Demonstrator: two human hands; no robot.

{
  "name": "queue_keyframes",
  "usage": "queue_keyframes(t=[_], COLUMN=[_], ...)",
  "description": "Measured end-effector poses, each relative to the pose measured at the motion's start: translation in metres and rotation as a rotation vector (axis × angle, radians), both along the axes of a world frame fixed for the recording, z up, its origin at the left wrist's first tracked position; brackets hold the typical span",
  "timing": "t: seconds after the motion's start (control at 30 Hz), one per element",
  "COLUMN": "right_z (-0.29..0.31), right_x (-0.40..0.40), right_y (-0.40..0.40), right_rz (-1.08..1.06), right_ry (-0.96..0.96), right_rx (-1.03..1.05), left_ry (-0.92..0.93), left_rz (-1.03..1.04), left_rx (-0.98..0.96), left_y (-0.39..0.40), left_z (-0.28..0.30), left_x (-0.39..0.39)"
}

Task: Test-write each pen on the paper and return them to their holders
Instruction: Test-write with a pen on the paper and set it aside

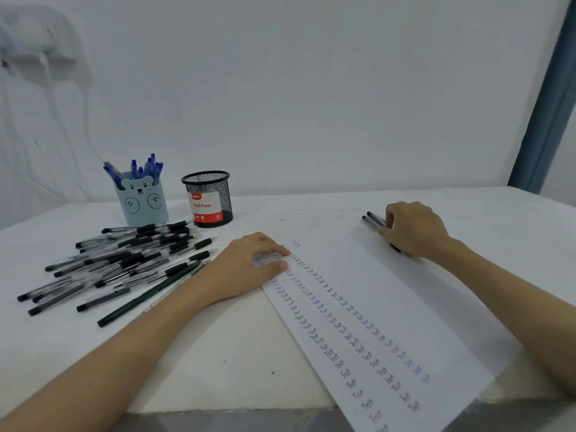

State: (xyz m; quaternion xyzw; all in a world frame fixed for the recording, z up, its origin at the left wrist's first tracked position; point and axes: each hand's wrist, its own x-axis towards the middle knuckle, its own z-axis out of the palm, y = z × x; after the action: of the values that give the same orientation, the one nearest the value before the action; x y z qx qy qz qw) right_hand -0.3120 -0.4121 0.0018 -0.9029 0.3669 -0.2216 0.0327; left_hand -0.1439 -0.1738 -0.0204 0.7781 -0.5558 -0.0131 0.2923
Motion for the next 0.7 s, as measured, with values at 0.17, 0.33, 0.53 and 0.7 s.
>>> queue_keyframes(t=[0.17,0.33,0.53,0.7], right_z=[-0.002,0.004,0.027,0.025], right_x=[-0.005,0.003,0.038,0.077], right_y=[0.004,0.022,0.080,0.153], right_rz=[0.025,0.051,0.338,0.725], right_ry=[-0.021,-0.072,-0.072,0.019], right_rx=[-0.033,-0.043,0.017,0.044], left_ry=[-0.009,-0.020,-0.059,-0.126], left_rz=[0.008,-0.011,0.133,0.311], left_rx=[-0.014,-0.013,-0.090,-0.101], left_y=[0.001,0.006,0.058,0.138], left_z=[-0.002,0.002,0.024,0.022], left_x=[-0.001,-0.001,0.018,0.035])
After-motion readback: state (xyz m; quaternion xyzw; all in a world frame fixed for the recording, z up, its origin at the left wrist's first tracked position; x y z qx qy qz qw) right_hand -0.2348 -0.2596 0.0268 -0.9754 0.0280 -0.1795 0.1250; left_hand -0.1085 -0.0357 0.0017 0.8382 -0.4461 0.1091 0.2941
